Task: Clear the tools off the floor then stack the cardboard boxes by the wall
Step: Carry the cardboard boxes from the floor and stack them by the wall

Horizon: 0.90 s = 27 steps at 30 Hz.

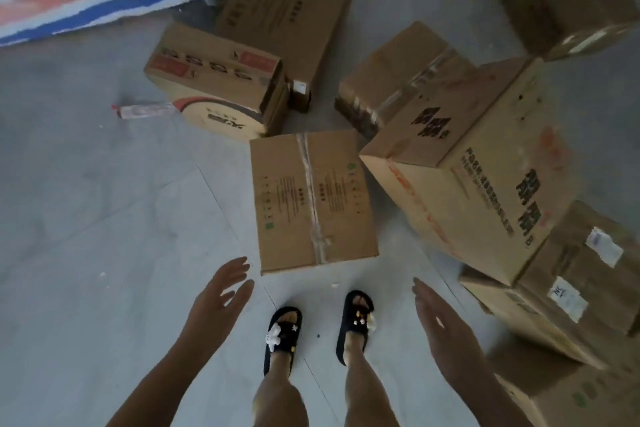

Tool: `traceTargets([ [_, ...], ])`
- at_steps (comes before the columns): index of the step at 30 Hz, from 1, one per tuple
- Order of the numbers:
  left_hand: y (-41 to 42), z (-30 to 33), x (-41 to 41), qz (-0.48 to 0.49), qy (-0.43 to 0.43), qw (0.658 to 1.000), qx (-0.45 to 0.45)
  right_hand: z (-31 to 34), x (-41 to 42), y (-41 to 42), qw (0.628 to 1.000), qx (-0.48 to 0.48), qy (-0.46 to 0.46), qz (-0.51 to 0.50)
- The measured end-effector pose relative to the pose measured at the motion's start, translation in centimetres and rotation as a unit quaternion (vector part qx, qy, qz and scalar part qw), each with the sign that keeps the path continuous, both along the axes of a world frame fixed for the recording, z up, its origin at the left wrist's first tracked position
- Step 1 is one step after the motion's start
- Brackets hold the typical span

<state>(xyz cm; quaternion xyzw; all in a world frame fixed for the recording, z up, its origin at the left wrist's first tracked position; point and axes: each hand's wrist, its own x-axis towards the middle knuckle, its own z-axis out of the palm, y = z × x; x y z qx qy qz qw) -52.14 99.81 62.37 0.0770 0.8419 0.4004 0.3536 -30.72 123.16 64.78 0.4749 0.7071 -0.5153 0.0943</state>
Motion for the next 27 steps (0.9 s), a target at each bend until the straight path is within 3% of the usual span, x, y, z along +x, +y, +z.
traceTargets([
  [7,5.8,-22.7,-1.5,0.236,-0.078,0.967,-0.062,-24.3,-5.9,9.0,0.997,-0.018,-0.052,0.049],
  [12,5.6,-38.2,-2.7,0.362,-0.083,0.919,-0.132,-41.8,-8.3,10.8,0.997,0.010,-0.075,-0.030],
  [15,3.9,-45.1,-2.6,0.442,-0.137,0.881,-0.096,-48.6,-8.3,10.8,0.996,0.004,-0.057,-0.064],
  [18,3.2,-48.5,-1.7,0.453,-0.206,0.867,-0.010,-51.5,-7.7,10.6,0.985,-0.071,-0.013,-0.155],
  [21,3.3,-48.7,-1.5,0.466,-0.205,0.860,0.038,-51.1,-7.8,10.6,0.965,-0.144,0.001,-0.218],
  [27,3.1,-41.2,-2.2,0.472,-0.177,0.863,0.017,-42.9,-9.5,10.3,0.962,-0.135,0.029,-0.237],
])
